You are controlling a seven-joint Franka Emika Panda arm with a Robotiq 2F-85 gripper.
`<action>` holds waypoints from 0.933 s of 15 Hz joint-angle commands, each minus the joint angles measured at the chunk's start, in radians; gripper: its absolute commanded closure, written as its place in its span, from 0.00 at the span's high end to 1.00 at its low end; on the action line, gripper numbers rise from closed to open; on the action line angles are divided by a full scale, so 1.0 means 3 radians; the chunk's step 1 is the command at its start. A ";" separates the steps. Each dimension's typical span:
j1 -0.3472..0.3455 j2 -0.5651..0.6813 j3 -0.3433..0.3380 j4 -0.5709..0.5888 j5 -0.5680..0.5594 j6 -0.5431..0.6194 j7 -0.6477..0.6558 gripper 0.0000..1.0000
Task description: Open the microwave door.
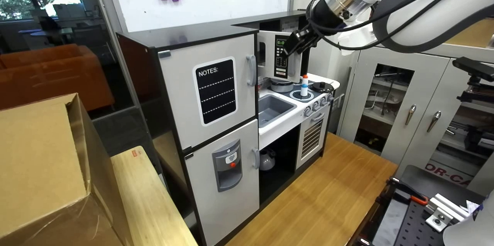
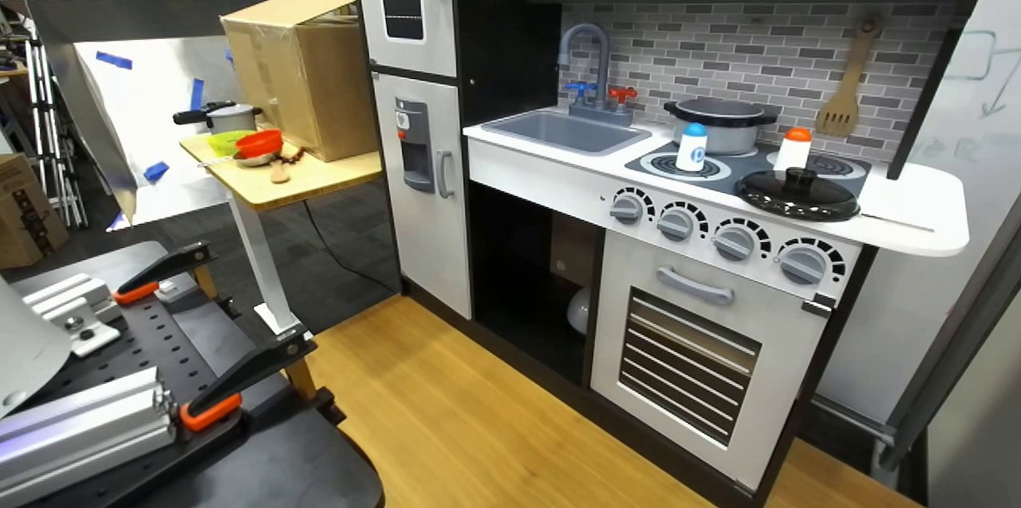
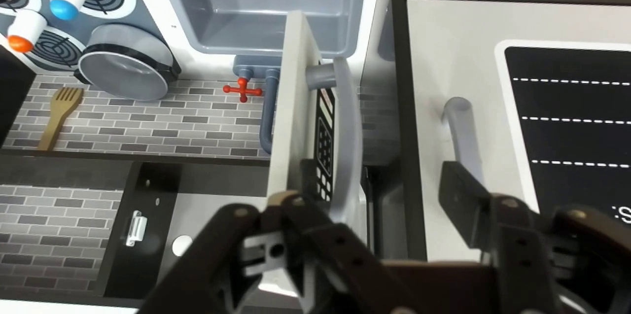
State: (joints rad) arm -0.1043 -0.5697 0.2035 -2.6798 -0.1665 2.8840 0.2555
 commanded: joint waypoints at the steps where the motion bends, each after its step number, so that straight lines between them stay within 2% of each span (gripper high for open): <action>1: 0.0130 -0.0108 -0.0154 0.0042 0.0098 -0.0031 -0.0251 0.98; 4: 0.0243 -0.0326 -0.0336 0.0000 0.0148 -0.0064 -0.0489 1.00; 8: 0.0264 -0.0885 -0.0654 -0.0240 0.0141 -0.0277 -0.0852 1.00; 11: 0.0181 -0.1392 -0.1006 -0.0516 0.0087 -0.0475 -0.1219 1.00; 12: 0.0157 -0.1390 -0.1139 -0.0351 0.0077 -0.0609 -0.1371 1.00; 14: 0.0088 -0.1725 -0.1499 -0.0379 0.0043 -0.0723 -0.1751 1.00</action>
State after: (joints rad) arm -0.0666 -0.9940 -0.1488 -2.7942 -0.1399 2.7245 -0.1480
